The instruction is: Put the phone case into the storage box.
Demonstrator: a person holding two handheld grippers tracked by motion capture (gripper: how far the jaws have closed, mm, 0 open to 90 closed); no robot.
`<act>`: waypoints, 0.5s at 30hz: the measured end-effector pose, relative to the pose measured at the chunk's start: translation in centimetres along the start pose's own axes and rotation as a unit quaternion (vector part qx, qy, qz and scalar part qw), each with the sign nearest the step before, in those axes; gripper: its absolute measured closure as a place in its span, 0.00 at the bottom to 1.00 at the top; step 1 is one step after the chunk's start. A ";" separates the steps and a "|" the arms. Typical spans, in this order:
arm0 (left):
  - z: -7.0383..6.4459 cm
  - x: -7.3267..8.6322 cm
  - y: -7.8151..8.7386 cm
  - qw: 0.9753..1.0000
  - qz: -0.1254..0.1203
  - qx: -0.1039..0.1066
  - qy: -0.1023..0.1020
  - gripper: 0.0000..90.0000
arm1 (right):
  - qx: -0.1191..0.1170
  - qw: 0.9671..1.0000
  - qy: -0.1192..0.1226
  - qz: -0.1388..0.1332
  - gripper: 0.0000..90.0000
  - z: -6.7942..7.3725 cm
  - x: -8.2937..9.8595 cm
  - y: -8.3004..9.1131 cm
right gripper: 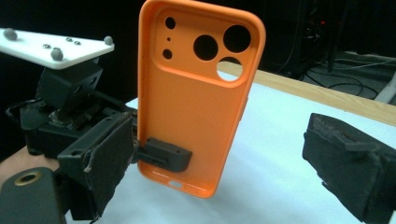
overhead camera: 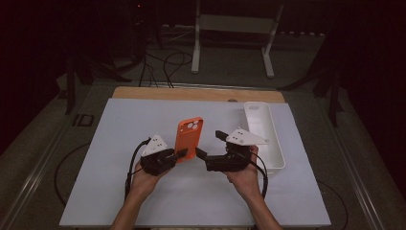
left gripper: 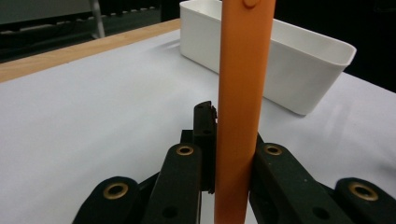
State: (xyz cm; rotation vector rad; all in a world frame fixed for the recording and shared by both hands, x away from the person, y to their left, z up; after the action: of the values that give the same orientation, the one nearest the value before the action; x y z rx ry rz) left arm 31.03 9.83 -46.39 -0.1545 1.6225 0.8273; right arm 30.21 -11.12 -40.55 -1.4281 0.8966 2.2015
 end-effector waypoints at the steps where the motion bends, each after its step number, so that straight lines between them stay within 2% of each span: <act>1: 0.0 0.0 0.0 1.000 0.000 -0.002 -0.001 0.95 | 0.002 1.000 -0.002 0.000 0.10 0.0 0.0 0.0; 7: 0.0 0.1 -0.1 1.000 -0.001 -0.008 -0.001 0.95 | 0.008 1.000 -0.015 -0.007 0.10 -0.1 -0.3 0.0; 15: -0.4 0.1 -0.5 1.000 0.004 -0.021 -0.008 0.95 | 0.019 1.000 -0.019 -0.008 0.10 0.3 -0.7 -0.5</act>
State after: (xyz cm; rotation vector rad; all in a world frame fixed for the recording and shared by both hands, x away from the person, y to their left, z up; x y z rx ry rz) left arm 30.94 9.29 -46.68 -0.1697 1.5919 0.8671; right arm 30.58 -10.51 -39.93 -1.3671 0.9069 2.1799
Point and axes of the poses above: each handheld gripper's, and its own axes: y roughly backward along the jaws, x roughly out of its underside, z roughly to its left, the point moved 3 cm from there along -y, roughly forward along the jaws, and after that the axes turned 8 degrees about -y, right-handed, at the moved point
